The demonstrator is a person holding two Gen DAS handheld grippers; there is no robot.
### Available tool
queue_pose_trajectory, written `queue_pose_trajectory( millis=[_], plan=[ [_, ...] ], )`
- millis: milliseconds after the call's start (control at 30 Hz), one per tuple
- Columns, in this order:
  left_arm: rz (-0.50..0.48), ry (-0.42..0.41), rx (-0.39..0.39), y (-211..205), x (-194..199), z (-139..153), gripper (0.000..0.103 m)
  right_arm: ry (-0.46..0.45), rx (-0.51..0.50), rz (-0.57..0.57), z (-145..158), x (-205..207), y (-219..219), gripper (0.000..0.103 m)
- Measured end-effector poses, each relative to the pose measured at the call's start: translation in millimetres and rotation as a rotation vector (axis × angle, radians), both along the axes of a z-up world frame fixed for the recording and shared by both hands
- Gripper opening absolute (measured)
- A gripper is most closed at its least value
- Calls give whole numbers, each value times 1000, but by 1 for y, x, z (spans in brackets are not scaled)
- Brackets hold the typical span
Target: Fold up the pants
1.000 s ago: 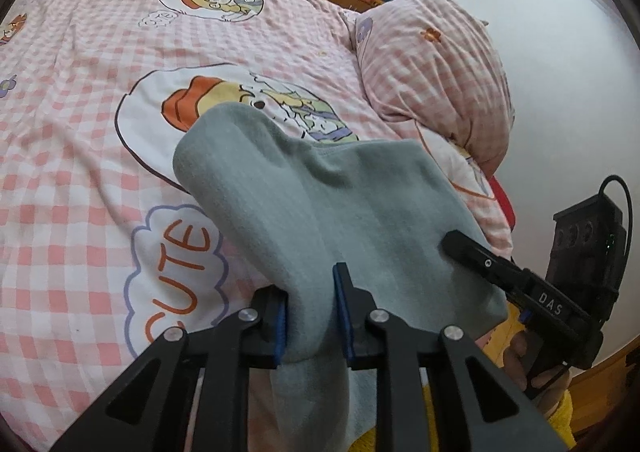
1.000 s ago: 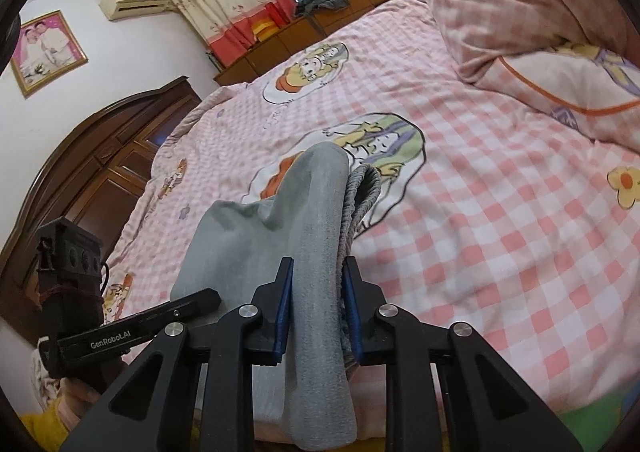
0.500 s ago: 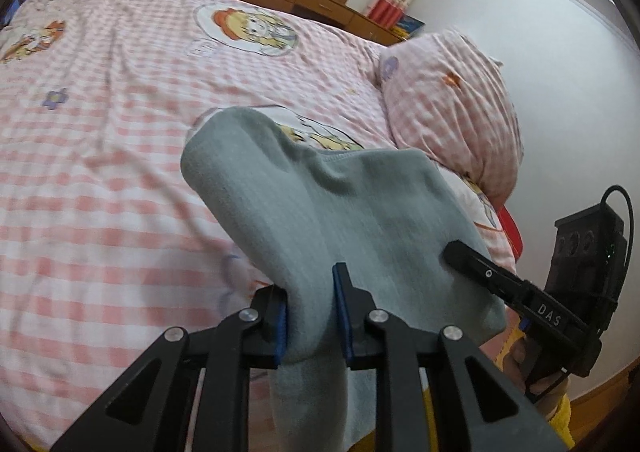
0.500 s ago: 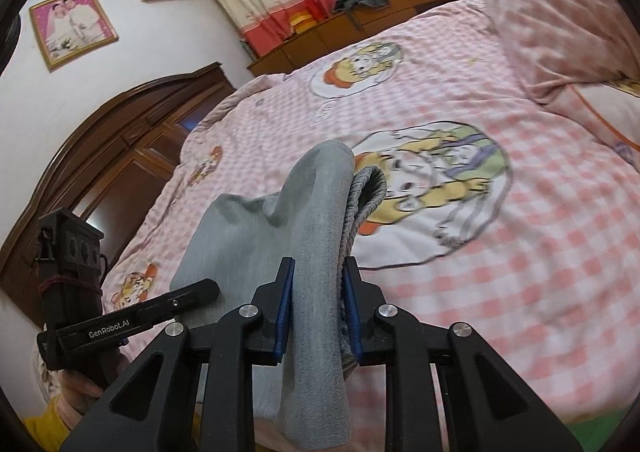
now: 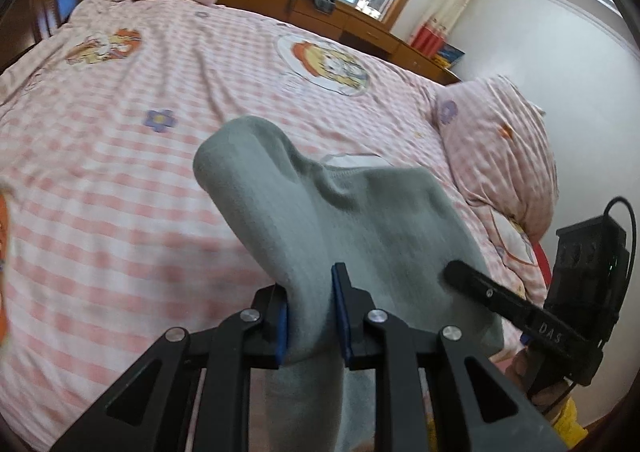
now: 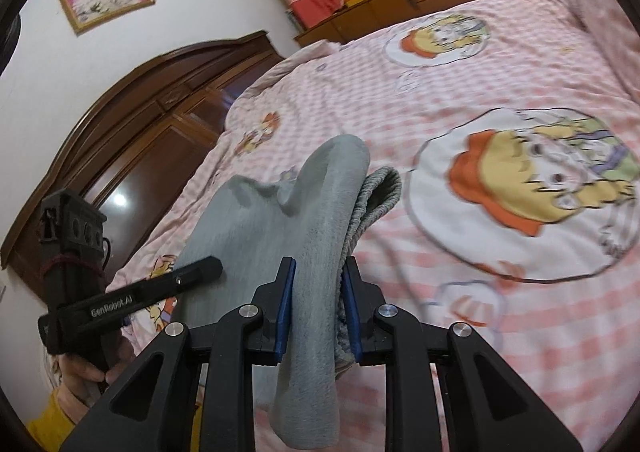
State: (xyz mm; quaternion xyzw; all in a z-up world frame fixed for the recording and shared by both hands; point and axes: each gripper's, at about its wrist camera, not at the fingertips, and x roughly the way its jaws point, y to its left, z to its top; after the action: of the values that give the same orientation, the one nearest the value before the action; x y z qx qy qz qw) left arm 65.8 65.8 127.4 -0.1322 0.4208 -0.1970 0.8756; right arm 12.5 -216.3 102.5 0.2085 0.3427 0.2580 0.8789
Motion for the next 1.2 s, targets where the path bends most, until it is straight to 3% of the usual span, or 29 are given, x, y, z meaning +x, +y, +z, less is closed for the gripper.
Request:
queue_pose_trajectory(
  millis=[233,467,533,600,767,967,1067,1200],
  plan=[
    [50,29,28,58,18,-24,19,27,-41,50,-24,22,53,23],
    [102,98,87,88,28,-74,20,91,-130,39,-59,37,73,24],
    [114,114,86,94,28,-87,24,105,-149,42,-67,38,71,25],
    [139,122,90,98,27,-93,35,107,-172,49,-72,37,69,28],
    [171,114,115,99,23,-90,40,86,-223,27,-64,33,68,29],
    [186,23,181,91,21,-59,39,-69,-283,-24,-27,31,69,29],
    [184,-1,170,86,29,-56,32,-59,-267,27,-26,48,80,19],
    [198,40,122,84,51,-72,25,-35,-286,60,-35,75,99,15]
  ],
)
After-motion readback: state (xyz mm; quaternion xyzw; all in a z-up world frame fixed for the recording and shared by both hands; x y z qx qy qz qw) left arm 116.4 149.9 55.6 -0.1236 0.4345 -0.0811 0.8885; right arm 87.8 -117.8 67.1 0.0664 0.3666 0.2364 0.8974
